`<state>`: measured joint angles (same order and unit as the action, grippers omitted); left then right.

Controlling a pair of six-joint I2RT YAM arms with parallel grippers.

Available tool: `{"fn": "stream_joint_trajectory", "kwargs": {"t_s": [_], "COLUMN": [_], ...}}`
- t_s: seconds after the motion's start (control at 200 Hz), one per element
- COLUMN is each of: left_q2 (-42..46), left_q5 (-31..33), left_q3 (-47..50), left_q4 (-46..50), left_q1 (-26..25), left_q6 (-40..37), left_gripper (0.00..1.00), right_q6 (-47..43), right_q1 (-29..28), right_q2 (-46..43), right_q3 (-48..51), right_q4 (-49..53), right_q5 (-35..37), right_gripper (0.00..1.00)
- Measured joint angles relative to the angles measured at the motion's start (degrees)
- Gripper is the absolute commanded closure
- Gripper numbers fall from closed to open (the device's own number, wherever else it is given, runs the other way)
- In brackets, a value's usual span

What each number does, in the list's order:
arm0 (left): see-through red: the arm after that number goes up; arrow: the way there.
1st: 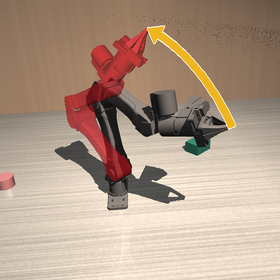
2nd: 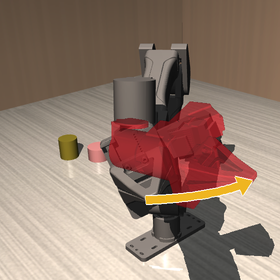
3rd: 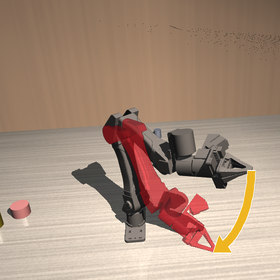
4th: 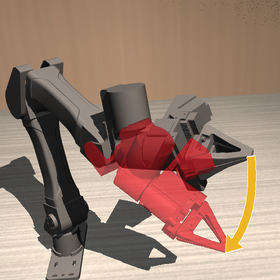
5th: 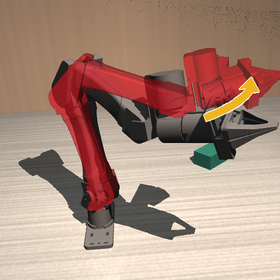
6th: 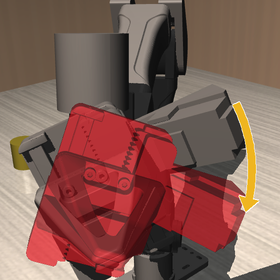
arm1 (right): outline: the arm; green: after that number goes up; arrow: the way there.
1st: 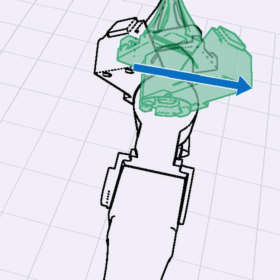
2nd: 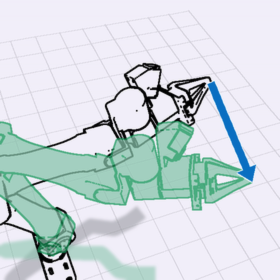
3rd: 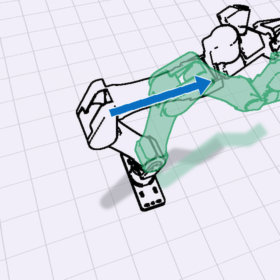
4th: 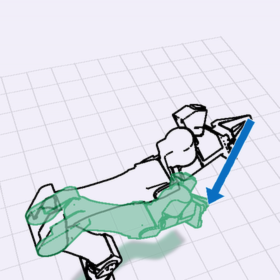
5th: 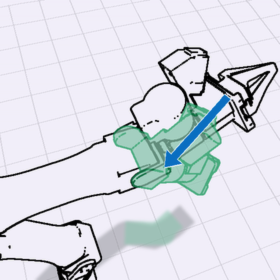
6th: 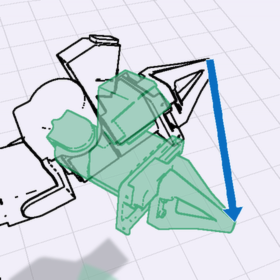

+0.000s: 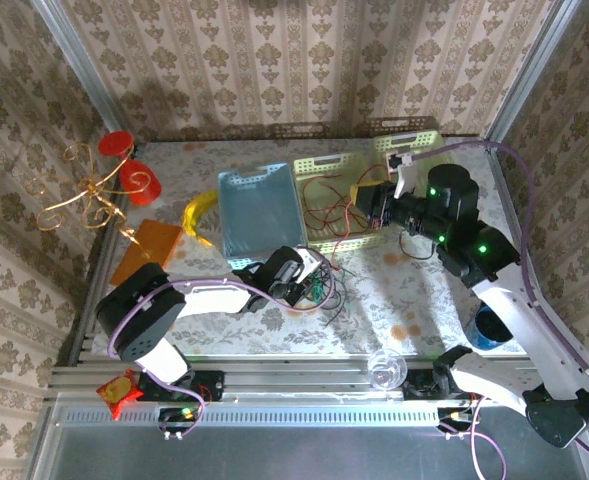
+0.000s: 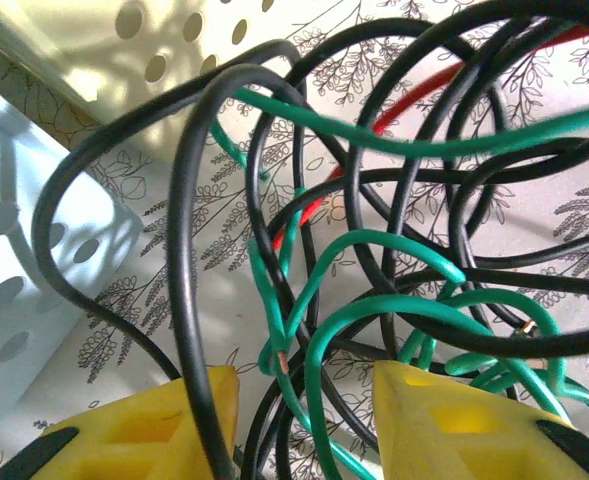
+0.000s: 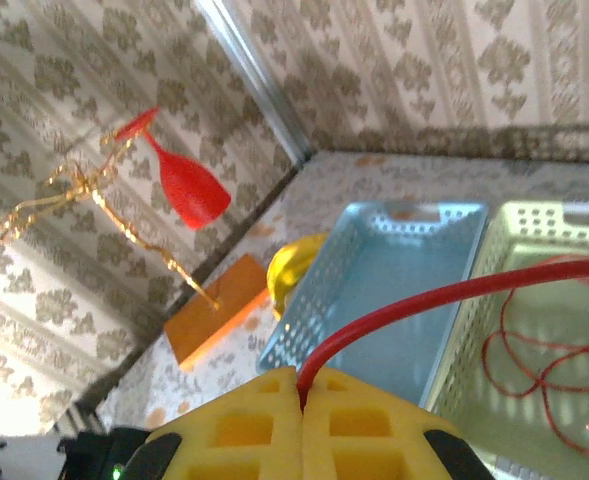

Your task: Untangle the cables

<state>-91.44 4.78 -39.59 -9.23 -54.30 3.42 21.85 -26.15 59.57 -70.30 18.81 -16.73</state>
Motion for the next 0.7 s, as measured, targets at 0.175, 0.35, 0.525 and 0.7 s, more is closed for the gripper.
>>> {"fn": "stream_joint_trajectory", "kwargs": {"t_s": [0.175,0.35,0.525,0.7], "left_q2": [0.0,0.2,1.8,2.7], "left_q5": [0.6,1.5,2.5,3.7], "left_q3": [1.0,1.5,2.9,3.1], "left_q4": [-0.2,-0.4,-0.7,-0.6], "left_q1": [0.0,0.0,0.0,0.0], "left_q6": [0.4,0.9,1.5,2.2], "left_gripper": [0.65,0.65,0.61,0.49], "right_q6": [-2.6,-5.7,-7.5,-10.1], "right_q1": [1.3,2.4,3.8,4.8], "right_q2": [-0.4,-1.9,0.7,9.7], "right_q3": [-5.6,-7.7,-8.7,-12.6], "right_q4": [-0.1,-2.1,-4.3,-5.8], "right_q5": [5.3,11.4,12.5,11.6], "right_gripper": [1.00,1.00,1.00,1.00]}}
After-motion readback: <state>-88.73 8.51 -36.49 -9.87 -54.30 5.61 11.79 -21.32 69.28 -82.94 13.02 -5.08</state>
